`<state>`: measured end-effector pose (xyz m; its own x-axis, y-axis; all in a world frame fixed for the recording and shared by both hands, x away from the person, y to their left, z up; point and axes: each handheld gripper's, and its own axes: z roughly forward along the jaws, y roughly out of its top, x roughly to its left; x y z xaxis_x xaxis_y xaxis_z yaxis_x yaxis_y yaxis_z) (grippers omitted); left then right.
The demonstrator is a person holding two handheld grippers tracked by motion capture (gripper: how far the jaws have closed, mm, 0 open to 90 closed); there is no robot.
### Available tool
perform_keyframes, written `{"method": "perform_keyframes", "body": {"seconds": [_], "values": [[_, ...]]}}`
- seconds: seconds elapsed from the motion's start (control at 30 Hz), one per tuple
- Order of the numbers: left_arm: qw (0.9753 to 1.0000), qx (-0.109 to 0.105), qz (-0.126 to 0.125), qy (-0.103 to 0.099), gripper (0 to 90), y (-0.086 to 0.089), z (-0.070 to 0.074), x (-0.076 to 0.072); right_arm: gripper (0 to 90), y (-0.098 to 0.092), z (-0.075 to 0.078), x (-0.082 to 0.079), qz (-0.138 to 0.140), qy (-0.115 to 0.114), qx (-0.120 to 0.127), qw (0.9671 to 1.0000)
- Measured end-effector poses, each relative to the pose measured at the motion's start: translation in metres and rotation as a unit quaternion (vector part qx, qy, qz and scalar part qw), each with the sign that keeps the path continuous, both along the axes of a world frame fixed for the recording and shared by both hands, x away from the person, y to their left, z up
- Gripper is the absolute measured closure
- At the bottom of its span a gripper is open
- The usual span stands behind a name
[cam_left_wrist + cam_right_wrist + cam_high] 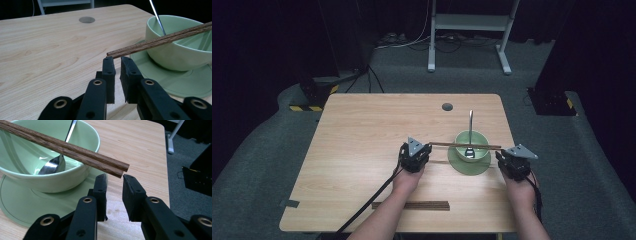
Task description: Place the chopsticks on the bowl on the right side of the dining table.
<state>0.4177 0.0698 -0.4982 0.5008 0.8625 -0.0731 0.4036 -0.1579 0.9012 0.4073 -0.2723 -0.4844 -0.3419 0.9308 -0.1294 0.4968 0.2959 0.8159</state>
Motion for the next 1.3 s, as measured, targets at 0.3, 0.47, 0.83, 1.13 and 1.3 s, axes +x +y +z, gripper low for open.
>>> {"method": "perform_keyframes", "body": {"seconds": [0.3, 0.47, 0.83, 1.13, 1.3], "values": [[0.9997, 0.001, 0.023, -0.002, 68.9, 0.008, 0.001, -0.002, 71.7, -0.002, 0.002, 0.000, -0.003, 0.000, 0.002, 1.0000], [0.9999, -0.010, 0.011, 0.002, 69.6, 0.006, 0.001, 0.000, 71.6, 0.000, 0.002, 0.001, 0.000, -0.001, 0.002, 1.0000], [0.9999, -0.005, 0.011, 0.002, 75.3, -0.004, 0.002, 0.003, 71.6, -0.002, 0.002, 0.001, 0.000, -0.001, 0.002, 1.0000], [0.9998, 0.005, 0.020, 0.005, 77.3, -0.002, 0.001, 0.002, 73.8, -0.003, 0.002, 0.002, -0.002, -0.001, 0.003, 1.0000], [0.9998, 0.004, 0.019, 0.004, 79.4, -0.002, 0.001, 0.003, 74.8, -0.002, 0.002, 0.002, -0.003, -0.002, 0.000, 1.0000]]}}
